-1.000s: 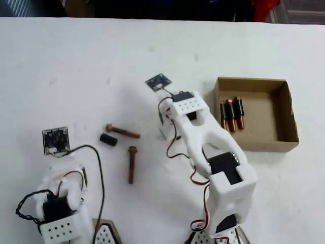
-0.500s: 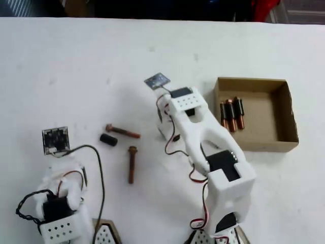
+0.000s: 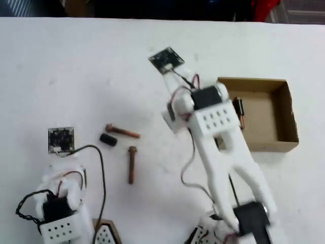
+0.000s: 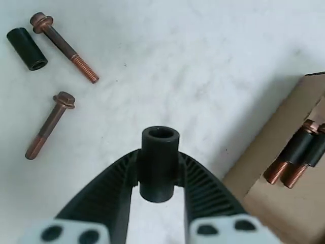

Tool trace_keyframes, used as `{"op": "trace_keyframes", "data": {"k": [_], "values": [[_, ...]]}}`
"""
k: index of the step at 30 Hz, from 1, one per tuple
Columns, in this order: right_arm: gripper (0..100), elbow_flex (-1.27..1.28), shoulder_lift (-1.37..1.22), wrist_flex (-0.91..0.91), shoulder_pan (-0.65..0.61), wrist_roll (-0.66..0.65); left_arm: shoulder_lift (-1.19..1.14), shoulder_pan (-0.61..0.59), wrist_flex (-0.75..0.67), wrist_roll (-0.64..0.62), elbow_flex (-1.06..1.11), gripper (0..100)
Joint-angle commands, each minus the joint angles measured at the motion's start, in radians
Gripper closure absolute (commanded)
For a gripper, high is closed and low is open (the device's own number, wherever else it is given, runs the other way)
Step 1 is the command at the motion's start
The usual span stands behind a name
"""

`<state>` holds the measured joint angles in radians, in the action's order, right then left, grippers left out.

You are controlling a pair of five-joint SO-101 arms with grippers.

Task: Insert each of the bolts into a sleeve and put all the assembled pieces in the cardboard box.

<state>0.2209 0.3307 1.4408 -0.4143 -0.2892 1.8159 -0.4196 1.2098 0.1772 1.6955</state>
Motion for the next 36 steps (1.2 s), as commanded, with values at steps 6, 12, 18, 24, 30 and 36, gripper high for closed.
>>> {"op": "trace_keyframes", "data": {"k": [6,12,18,24,30,36], "values": [[98.1,0.313,0.394,-0.127,-0.004,0.000,0.008,0.018,0.025,0.054,-0.157,98],[98.1,0.516,0.562,-0.220,-0.004,0.002,0.008,0.018,0.110,0.057,-0.299,98],[98.1,0.672,0.699,-0.298,-0.004,0.005,0.007,0.030,0.155,0.091,-0.371,98],[98.1,0.813,0.806,-0.401,-0.002,0.008,0.007,0.058,0.186,0.094,-0.376,98],[98.1,0.937,0.875,-0.503,0.004,0.008,0.007,0.062,0.172,0.094,-0.382,98],[98.1,0.974,0.906,-0.512,0.004,0.009,-0.163,0.062,0.164,0.092,-0.517,98]]}}
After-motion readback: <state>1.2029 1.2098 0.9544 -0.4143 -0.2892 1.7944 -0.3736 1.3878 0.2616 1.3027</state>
